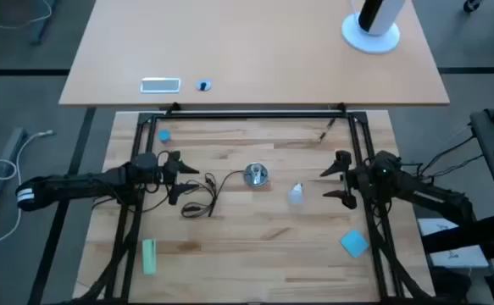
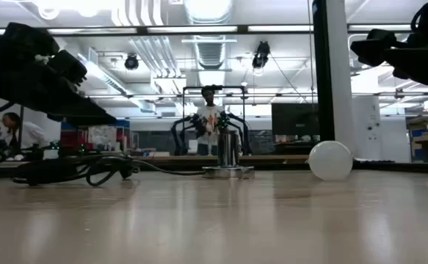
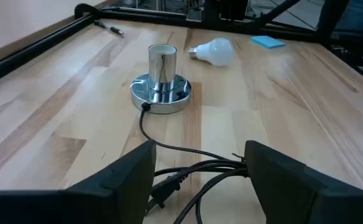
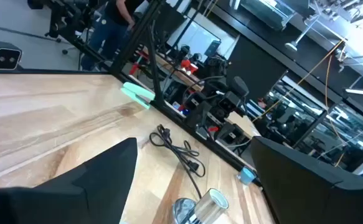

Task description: Screw lightbulb

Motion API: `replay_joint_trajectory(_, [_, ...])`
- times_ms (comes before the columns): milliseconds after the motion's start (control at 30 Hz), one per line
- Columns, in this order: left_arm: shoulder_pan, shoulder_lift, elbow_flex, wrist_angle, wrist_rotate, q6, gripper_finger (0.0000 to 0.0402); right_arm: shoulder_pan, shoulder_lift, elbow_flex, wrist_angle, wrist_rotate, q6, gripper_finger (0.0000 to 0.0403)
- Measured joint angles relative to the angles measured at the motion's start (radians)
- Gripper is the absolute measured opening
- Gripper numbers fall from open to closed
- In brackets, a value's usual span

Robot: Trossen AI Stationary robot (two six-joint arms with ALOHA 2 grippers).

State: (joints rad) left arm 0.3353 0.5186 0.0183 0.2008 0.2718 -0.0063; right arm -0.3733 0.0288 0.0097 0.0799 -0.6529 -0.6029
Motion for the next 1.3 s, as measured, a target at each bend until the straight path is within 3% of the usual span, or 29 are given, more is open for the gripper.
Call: replay_joint_trajectory(1300, [0.0, 0.0, 0.0, 0.0, 0.0, 0.0, 0.0238, 0.0, 0.0, 0.0, 0.0, 0.0, 0.0, 0.0313])
